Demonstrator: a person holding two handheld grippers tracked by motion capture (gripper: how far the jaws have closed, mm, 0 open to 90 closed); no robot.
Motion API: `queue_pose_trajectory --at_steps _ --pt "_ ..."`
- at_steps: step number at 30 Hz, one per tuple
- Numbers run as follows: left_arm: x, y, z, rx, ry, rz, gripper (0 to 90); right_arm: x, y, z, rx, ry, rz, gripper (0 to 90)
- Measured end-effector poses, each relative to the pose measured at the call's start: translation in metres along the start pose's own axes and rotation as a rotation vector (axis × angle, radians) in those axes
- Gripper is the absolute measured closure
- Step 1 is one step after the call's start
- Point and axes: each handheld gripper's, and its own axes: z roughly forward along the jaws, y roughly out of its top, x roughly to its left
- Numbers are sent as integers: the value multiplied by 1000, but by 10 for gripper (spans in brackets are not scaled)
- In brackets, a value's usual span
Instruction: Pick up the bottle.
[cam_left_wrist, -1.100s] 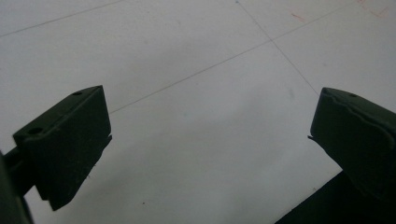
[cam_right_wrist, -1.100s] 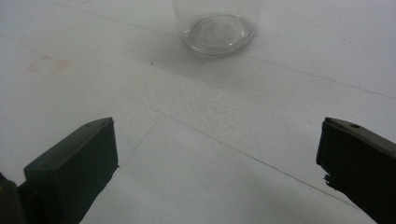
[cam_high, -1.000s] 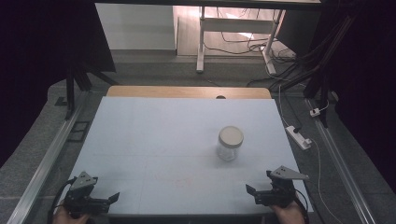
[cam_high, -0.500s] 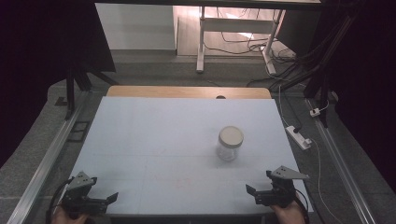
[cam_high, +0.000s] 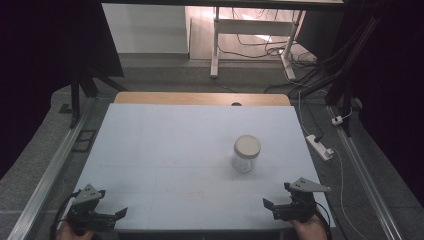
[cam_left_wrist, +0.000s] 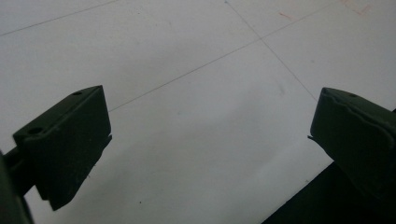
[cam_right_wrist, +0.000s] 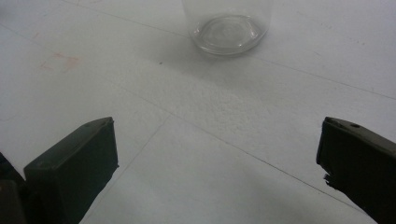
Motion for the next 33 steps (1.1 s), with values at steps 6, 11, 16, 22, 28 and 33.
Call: queue_pose_trajectory --at_steps 6,11,16,22,28,33 --pt "-1 0 0 3 1 5 0 1 2 1 -1 -2 -18 0" --pt "0 0 0 1 0 3 0 3 5 1 -14 0 -41 0" --pt "0 0 0 -2 -2 -1 0 4 8 3 -27 5 -62 0" --pt "0 0 0 2 -2 3 0 5 12 7 -35 25 -84 0" --pt "0 0 0 3 -3 5 0 6 15 11 -22 40 -50 0" --pt "-1 1 1 4 -5 7 0 6 21 16 -21 46 -54 0"
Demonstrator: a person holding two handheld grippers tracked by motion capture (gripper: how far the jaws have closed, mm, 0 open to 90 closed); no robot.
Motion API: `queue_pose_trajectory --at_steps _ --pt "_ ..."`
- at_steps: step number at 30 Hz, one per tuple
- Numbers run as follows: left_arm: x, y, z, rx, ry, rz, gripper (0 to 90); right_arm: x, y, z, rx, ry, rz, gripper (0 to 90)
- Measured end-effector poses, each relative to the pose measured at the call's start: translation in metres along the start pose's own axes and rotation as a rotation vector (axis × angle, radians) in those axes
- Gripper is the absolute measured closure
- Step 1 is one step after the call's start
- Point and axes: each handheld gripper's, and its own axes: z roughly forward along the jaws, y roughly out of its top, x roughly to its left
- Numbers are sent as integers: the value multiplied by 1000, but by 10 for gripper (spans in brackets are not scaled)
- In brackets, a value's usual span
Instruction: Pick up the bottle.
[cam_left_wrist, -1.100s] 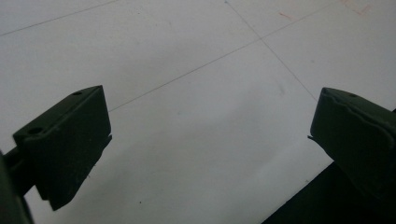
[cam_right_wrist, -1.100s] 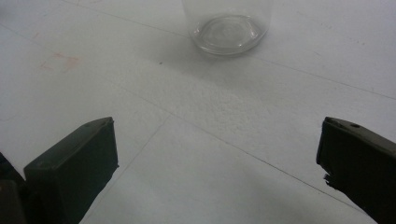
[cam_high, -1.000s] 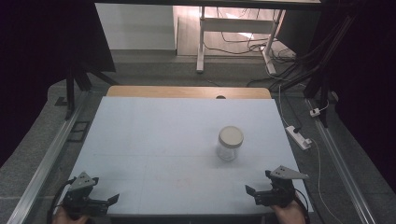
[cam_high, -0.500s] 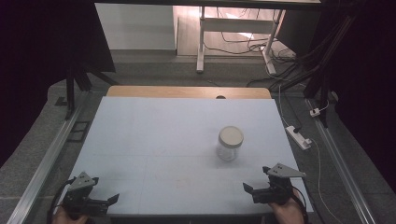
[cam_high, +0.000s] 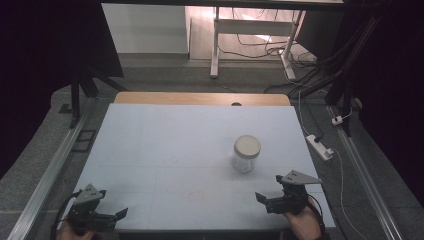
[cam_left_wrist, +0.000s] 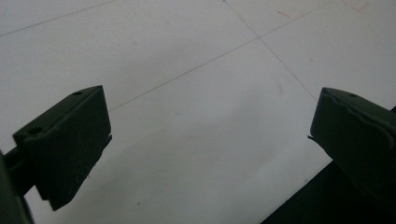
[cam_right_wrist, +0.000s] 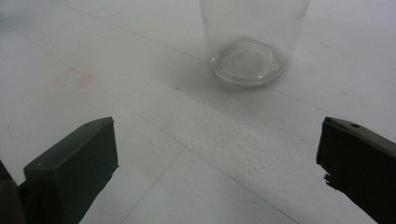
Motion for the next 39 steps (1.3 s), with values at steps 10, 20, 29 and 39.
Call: queue_pose_trajectory --at_steps 10,20,29,39 --pt "0 0 0 0 -1 1 0 -4 8 10 -14 41 24 0" --pt "0 0 0 1 -3 1 0 -5 18 24 14 58 12 0" --pt "0 0 0 3 -5 1 0 -9 24 41 40 19 -9 0" --pt "1 0 0 1 -8 -1 0 -17 36 58 33 7 7 0"
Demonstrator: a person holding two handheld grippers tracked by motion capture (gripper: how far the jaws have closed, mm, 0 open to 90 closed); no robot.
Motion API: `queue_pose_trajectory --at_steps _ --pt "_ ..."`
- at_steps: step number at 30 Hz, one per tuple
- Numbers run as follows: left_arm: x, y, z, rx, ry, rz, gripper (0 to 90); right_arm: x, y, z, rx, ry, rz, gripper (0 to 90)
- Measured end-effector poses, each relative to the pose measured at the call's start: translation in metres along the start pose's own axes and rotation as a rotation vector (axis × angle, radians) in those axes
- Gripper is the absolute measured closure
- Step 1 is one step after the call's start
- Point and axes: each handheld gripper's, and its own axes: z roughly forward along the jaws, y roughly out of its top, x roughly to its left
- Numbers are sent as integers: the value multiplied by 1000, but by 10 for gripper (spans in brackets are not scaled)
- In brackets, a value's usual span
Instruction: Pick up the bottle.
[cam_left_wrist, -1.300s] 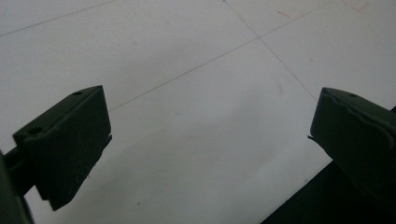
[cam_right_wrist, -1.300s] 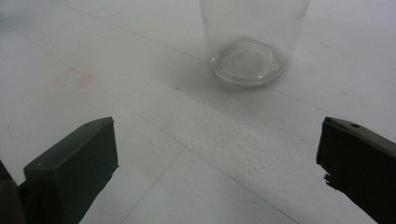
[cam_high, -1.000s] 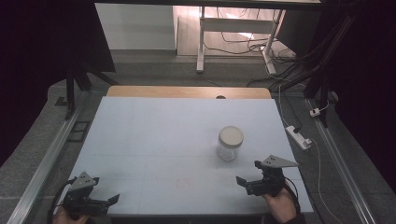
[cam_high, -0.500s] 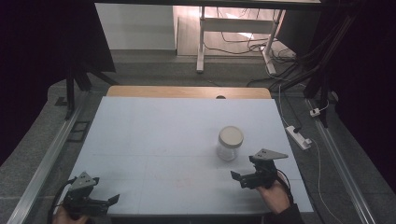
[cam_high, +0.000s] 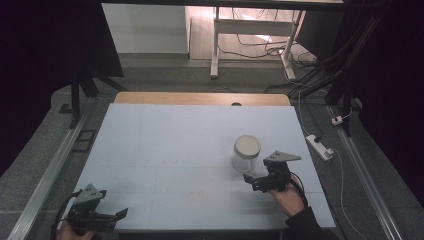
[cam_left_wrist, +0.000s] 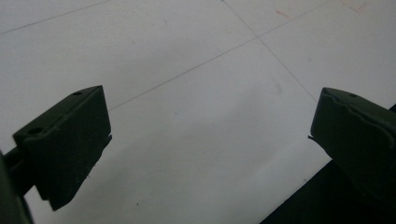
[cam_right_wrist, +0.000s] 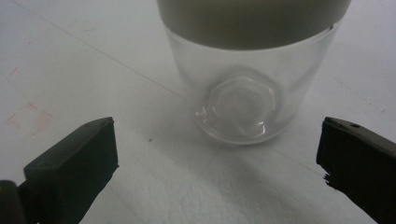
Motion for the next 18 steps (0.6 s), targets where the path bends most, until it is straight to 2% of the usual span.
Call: queue_pose_trajectory --at_steps 12,18 --pt "0 0 0 1 -2 1 0 -7 9 15 7 -20 -8 0" --pt "0 0 0 1 -3 1 0 -12 15 20 -8 -25 -16 0"
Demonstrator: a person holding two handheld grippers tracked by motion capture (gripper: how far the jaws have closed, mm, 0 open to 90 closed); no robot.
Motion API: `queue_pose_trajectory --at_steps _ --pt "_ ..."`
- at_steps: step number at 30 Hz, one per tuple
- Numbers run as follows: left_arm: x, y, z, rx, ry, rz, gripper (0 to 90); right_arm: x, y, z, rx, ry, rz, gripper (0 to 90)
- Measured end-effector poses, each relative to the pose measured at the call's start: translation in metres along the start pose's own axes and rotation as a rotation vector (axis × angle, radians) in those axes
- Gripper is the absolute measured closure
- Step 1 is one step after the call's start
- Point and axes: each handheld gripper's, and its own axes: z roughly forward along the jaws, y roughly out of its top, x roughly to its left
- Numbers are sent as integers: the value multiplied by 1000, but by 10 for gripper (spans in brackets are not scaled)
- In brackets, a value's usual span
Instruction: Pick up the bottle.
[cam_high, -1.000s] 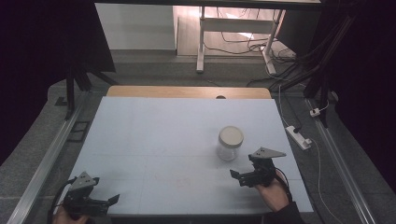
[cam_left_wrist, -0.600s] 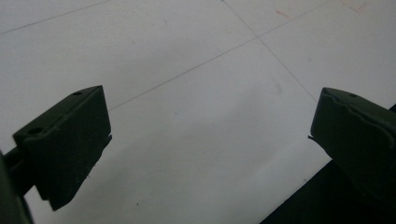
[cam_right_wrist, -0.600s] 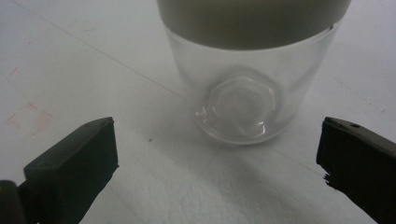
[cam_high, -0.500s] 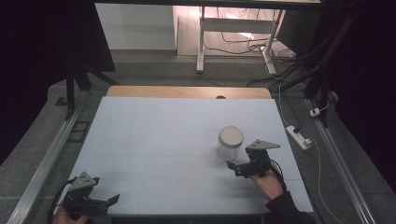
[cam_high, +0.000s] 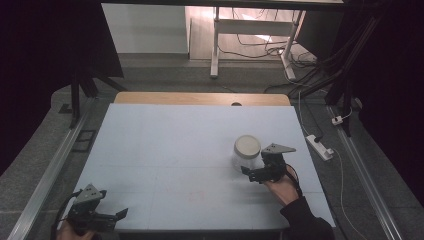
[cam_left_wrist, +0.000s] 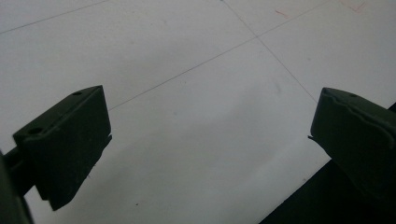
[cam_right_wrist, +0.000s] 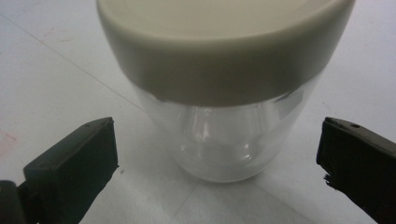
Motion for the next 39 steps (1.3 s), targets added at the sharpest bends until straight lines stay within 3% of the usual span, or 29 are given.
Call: queue_pose_trajectory --at_steps 13,25,39 --pt "0 0 0 1 -2 -1 0 -8 8 17 -1 1 -10 0" --pt "0 0 1 6 -5 3 0 -6 15 27 -31 11 -36 0" --pt "-1 0 1 11 -4 13 0 -2 17 27 -59 2 -109 60"
